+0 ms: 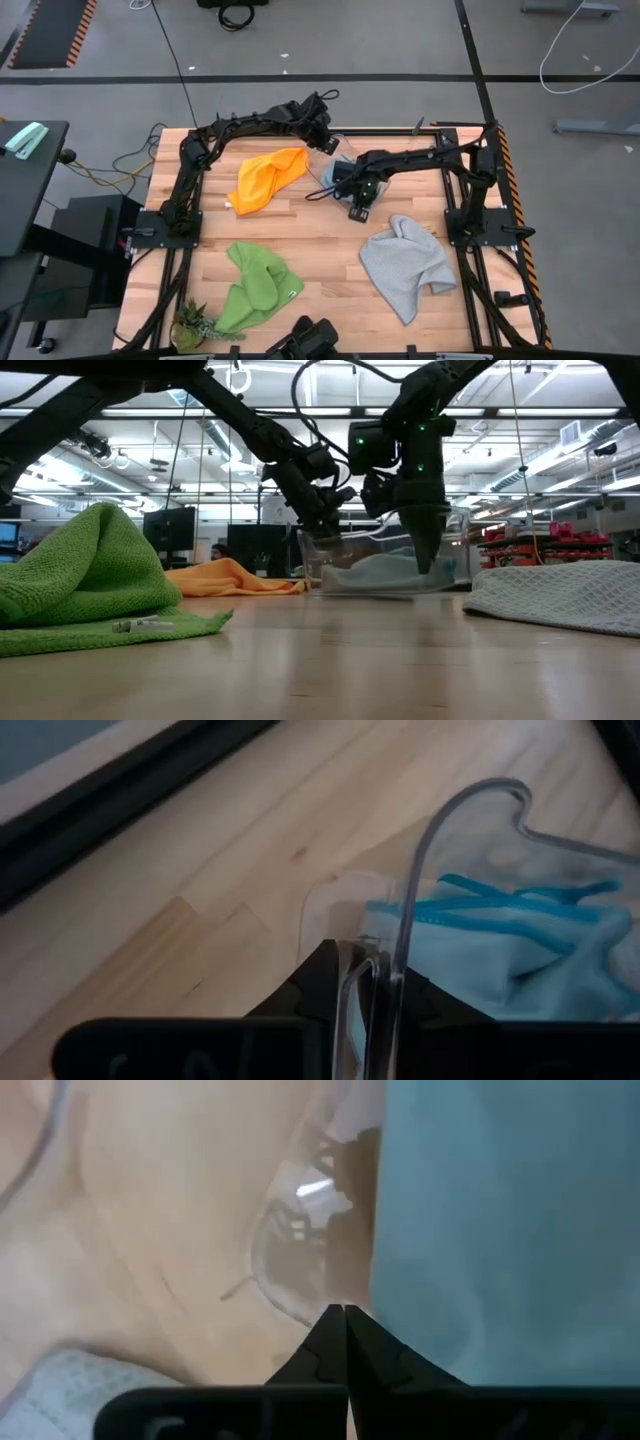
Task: Fold microfiber towels
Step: Put the blue microfiber cloth into the transparent bin
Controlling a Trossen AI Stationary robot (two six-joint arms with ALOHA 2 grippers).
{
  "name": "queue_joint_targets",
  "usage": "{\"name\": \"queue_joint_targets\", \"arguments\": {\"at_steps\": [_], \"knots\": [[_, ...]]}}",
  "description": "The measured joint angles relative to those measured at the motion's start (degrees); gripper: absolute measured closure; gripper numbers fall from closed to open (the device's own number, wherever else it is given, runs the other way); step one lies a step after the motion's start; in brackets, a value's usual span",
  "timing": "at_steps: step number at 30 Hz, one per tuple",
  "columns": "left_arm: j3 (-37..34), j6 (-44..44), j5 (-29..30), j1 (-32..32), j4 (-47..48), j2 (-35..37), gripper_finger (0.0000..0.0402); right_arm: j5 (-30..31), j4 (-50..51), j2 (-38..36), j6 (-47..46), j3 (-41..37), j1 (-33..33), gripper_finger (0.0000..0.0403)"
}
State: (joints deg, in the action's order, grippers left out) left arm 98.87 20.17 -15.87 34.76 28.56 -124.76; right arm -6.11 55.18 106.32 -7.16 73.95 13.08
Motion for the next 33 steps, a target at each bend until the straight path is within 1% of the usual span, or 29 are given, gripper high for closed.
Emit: {"name": "queue_joint_targets", "arguments": {"at_steps": [7, 12, 17, 20, 26, 33], "knots": [[0.0, 0.2, -1.3, 0.0, -0.9, 0.1, 0.0352, -0.4, -0.5, 0.0, 0.5, 0.0, -0.9, 0.0403], [0.0, 0.3, -1.0, -0.1, -0.8, 0.1, 0.0350, 4.9, -0.2, -0.2, -0.3, 1.5, -0.5, 0.0403], [0.0, 0.2, -0.9, -0.2, -0.8, 0.1, 0.0352, 7.7, 0.4, -0.3, -0.1, 5.0, 0.1, 0.0403], [0.0, 0.3, -1.1, -0.2, -0.6, 0.1, 0.0349, 7.8, 0.7, -0.3, 0.3, 5.1, 0.9, 0.0403], [0.0, 0.2, -1.0, -0.3, -0.6, 0.1, 0.0354, 8.1, 1.1, -0.3, 0.8, 2.7, 2.9, 0.0403], [0.0, 0.4, -1.0, -0.1, -0.7, 0.1, 0.0349, 7.0, 2.0, -0.3, 1.7, 0.6, 2.9, 0.0403]]}}
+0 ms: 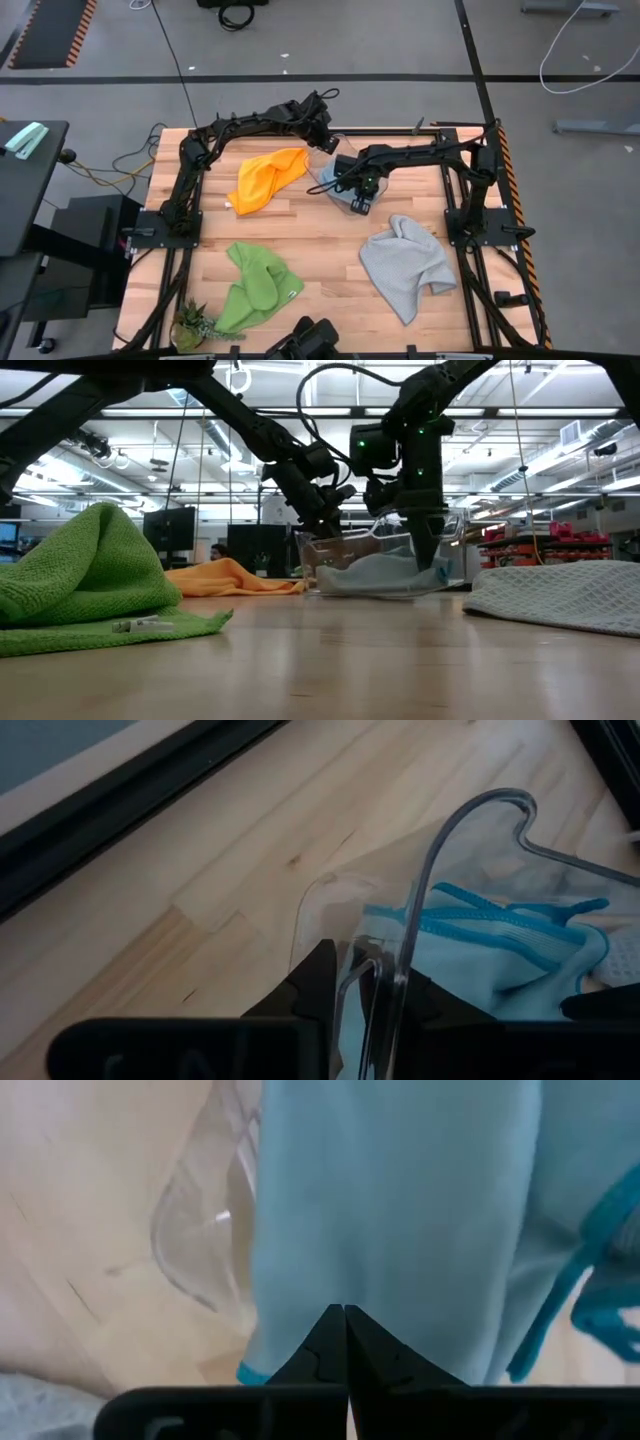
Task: Fold microfiber towels
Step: Put the blue microfiber cloth into the transparent bin
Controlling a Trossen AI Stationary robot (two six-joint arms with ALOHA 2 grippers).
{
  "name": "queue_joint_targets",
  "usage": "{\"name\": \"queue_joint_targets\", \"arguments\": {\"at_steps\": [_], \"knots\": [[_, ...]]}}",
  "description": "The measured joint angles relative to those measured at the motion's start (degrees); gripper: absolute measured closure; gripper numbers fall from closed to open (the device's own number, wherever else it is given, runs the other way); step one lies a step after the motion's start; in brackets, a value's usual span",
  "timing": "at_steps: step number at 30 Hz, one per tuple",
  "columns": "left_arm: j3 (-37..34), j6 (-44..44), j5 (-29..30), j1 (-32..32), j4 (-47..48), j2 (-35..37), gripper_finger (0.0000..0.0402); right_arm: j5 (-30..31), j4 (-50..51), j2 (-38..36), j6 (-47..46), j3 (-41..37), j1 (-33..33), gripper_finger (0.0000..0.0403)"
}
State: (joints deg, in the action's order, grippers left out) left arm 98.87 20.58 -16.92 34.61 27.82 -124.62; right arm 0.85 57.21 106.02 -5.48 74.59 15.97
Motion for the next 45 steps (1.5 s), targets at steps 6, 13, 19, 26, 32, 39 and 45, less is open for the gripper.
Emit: {"name": "queue_joint_targets", "arguments": {"at_steps": [6, 13, 19, 26, 32, 39, 45], "knots": [[0.0, 0.2, 0.0, 0.1, -0.2, 0.0, 0.0350, -2.7, 0.0, 0.0, 1.4, -0.8, -1.2, 0.0403], [0.0, 1.3, -0.6, 0.0, -1.5, 0.0, 0.0349, -4.0, -0.5, 0.0, 2.2, -0.8, -4.0, 0.0403], [0.0, 1.3, -0.7, 0.0, -1.8, 0.0, 0.0343, -4.3, -1.9, 0.0, 1.0, -0.8, -4.9, 0.0403], [1.1, 1.2, -2.2, 0.1, -2.3, 0.0, 0.0337, -4.0, -1.4, 0.0, -2.2, -0.8, -3.1, 0.0403], [2.5, -1.3, -4.2, 0.3, -1.1, 0.1, 0.0305, -4.1, -1.4, 0.0, -2.7, -0.8, -1.6, 0.0403], [2.5, -2.9, -4.8, 1.0, 1.7, 0.3, 0.0263, -4.8, -1.3, 0.0, -3.7, -3.7, -0.2, 0.0403], [2.6, -3.3, -8.0, 2.6, 2.7, 1.7, 0.0238, -5.6, -1.5, -0.2, -3.4, -5.3, 0.7, 0.0403]]}}
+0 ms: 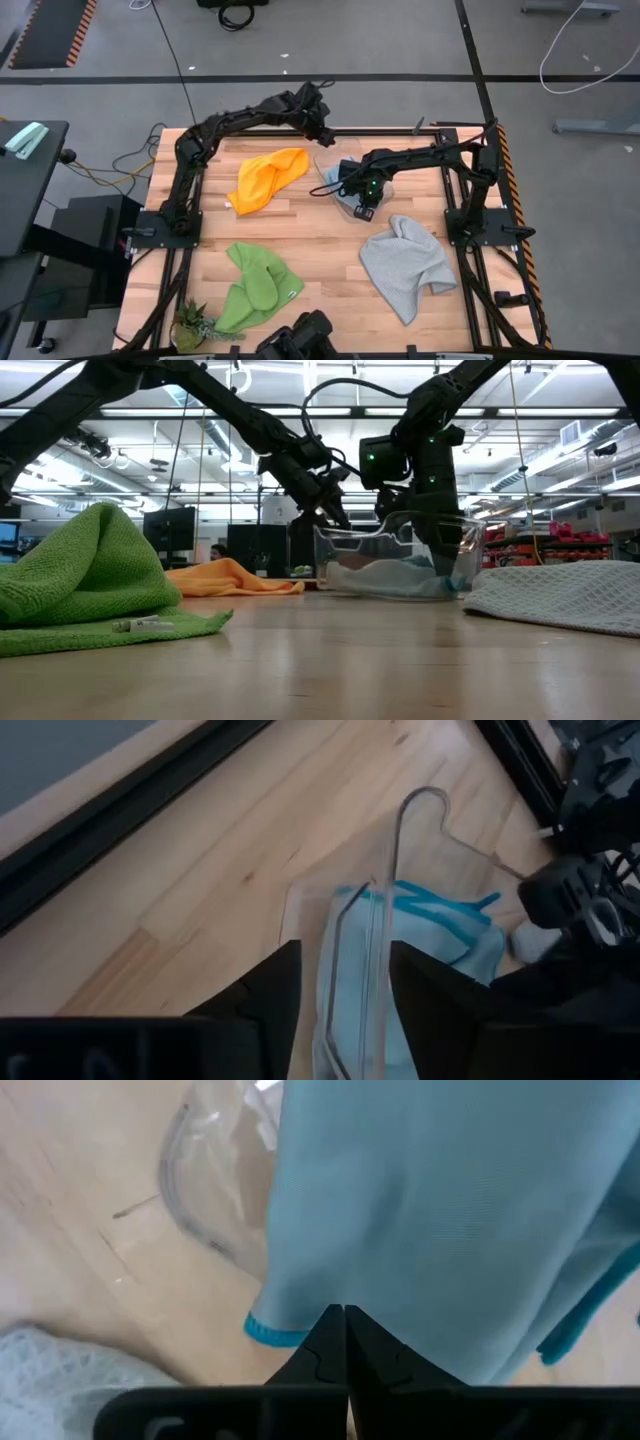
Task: Fold microfiber towels
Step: Put the blue microfiber cloth into the transparent bin, then adjust the transparent bin
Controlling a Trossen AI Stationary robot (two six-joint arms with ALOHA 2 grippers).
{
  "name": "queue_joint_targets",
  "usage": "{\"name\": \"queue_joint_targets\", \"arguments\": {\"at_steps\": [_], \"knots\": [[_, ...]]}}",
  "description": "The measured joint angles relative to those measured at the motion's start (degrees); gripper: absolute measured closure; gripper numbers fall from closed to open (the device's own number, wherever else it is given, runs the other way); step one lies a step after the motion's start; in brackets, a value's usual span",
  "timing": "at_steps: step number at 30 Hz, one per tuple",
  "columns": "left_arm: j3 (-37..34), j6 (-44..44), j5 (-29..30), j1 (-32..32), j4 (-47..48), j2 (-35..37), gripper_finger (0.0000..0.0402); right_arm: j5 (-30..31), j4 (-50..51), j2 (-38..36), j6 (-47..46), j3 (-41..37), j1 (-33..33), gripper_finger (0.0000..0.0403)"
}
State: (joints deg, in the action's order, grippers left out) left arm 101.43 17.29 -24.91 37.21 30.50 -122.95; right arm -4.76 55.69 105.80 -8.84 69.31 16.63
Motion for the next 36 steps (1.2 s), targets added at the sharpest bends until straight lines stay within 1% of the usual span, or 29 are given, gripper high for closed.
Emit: {"name": "queue_joint_targets", "arguments": {"at_steps": [5, 11, 12, 13, 16, 20, 24, 28, 31, 36], "knots": [[0.0, -0.6, -0.3, 1.2, 1.3, 1.5, 0.0233, 1.5, 0.5, 0.0, 1.0, 0.5, 2.0, 0.0403], [0.0, -3.0, -0.4, 2.1, 3.4, 3.8, 0.0241, 4.1, 1.7, 0.0, 4.0, 0.6, 5.6, 0.0403], [-0.1, -3.2, -0.4, 2.2, 3.6, 3.9, 0.0241, 5.1, 1.5, 0.1, 4.1, 0.8, 6.5, 0.0403], [-0.1, -3.2, -0.5, 2.3, 3.3, 4.0, 0.0240, 8.2, 1.1, 0.3, 4.1, 0.9, 7.1, 0.0403], [-0.1, -3.9, -0.6, 2.8, 4.1, 4.3, 0.0237, 12.5, 2.0, 0.7, 2.5, 2.9, 9.1, 0.0403], [-0.1, -4.0, -0.6, 3.6, 4.8, 4.7, 0.0238, 12.3, 2.2, 0.3, 3.0, 6.4, 10.1, 0.0403], [-0.1, -3.7, -0.8, 3.9, 5.6, 4.7, 0.0243, 13.8, 1.9, 0.3, 4.3, 10.1, 11.3, 0.0403], [-0.1, -3.7, -0.9, 3.9, 5.8, 4.7, 0.0242, 13.9, 4.5, 0.3, 2.7, 13.4, 12.2, 0.0403], [-0.1, -3.9, -0.9, 3.8, 5.8, 4.7, 0.0240, 13.6, 8.8, 0.3, 2.4, 14.3, 11.9, 0.0403], [-0.1, -4.3, -0.9, 4.5, 6.2, 4.7, 0.0242, 13.4, 12.5, -0.8, -0.5, 14.5, 9.1, 0.0403]]}}
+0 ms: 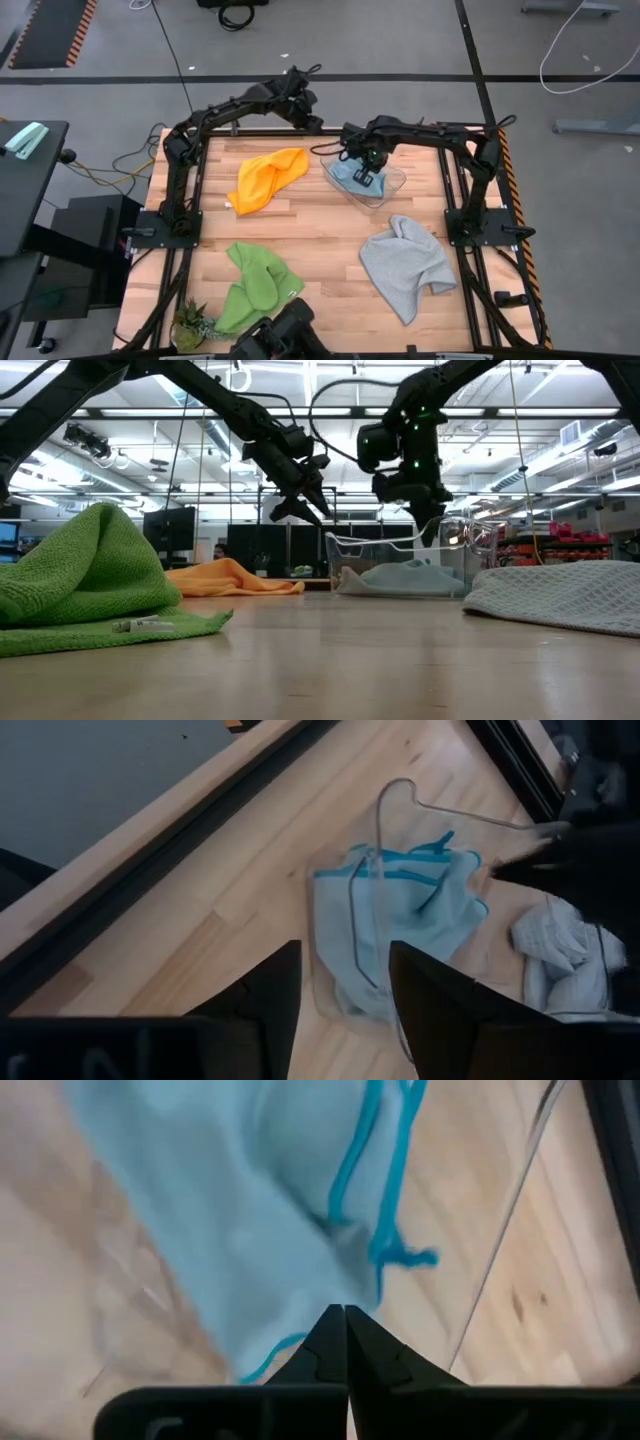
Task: Fold microfiber towels
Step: Adjust the transparent bin
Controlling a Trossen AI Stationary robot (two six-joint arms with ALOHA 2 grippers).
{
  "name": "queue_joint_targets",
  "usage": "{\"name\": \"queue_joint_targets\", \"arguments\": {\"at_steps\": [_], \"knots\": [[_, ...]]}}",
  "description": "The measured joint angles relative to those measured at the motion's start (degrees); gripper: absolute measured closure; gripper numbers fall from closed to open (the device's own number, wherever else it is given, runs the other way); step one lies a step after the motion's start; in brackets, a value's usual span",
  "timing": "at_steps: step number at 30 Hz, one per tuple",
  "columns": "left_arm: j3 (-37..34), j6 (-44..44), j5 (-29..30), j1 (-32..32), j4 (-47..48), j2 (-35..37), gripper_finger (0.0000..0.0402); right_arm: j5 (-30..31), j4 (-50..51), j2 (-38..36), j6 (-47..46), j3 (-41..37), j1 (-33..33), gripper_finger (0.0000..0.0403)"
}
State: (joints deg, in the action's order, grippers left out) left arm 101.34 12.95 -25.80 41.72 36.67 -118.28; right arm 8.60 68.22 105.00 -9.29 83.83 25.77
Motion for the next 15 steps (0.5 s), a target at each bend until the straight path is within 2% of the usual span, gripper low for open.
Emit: {"name": "queue_joint_targets", "arguments": {"at_steps": [5, 10, 15], "knots": [[0.0, -0.4, -0.2, 1.3, 0.8, 0.0, 0.0243, -0.3, 2.2, -5.0, -6.1, 0.0, -3.9, 0.0403], [0.0, -2.2, -3.6, 2.6, 5.0, 0.0, 0.0249, -2.3, 5.1, -11.5, -17.4, 0.0, -9.5, 0.0403], [0.0, -4.5, -3.1, 2.3, 6.8, 0.0, 0.0262, -2.5, 5.5, -15.8, -27.2, -2.5, -15.6, 0.0403]]}}
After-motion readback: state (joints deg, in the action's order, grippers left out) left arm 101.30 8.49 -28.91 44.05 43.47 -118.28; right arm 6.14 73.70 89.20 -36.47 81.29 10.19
